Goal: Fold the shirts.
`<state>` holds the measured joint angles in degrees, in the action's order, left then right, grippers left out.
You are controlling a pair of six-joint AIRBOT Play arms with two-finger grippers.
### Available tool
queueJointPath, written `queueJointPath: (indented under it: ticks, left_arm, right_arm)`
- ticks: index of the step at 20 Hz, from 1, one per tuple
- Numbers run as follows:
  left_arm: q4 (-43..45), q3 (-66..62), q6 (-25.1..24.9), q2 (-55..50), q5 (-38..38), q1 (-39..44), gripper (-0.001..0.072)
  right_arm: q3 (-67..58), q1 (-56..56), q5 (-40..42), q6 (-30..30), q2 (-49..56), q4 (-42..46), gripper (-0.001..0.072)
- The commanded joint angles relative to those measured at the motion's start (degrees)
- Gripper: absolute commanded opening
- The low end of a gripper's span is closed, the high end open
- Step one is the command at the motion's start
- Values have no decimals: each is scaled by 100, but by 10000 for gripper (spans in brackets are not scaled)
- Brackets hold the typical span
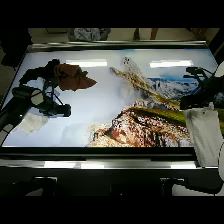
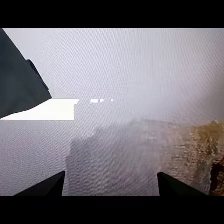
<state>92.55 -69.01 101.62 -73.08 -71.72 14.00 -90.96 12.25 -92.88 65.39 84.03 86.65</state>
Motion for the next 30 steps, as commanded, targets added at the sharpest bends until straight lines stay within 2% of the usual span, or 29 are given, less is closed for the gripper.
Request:
queueJointPath:
  ticks: [1, 16, 22, 24, 26, 27, 28, 30]
  left_arm:
    - [0, 2, -2, 4, 0, 2, 717]
    - [-4, 2, 2, -15, 98, 4, 717]
    - [42, 4, 0, -142, 1344, 7, 717]
    - [44, 4, 2, -203, 2107, -9, 717]
    - [39, -170, 11, -446, 3235, -195, 710]
    - [35, -527, 229, -723, 3348, -385, 668]
    - [-138, -1093, 402, -1150, 3230, -656, 660]
    - [-1069, -2452, 380, -2184, 2754, -1233, 662]
  right_arm:
    - [2, -7, -2, 0, -4, -2, 531]
    - [2, -7, 42, 2, -4, -2, 531]
    - [2, -7, 1174, 2, -4, -4, 531]
    - [2, -7, 1475, 0, -4, -4, 531]
    - [2, -7, 1744, 2, -4, -7, 531]
    - [2, -7, 1853, 2, -4, -50, 531]
    - [2, -7, 1882, 2, -4, -70, 531]
    - [4, -7, 1888, 2, -4, -170, 531]
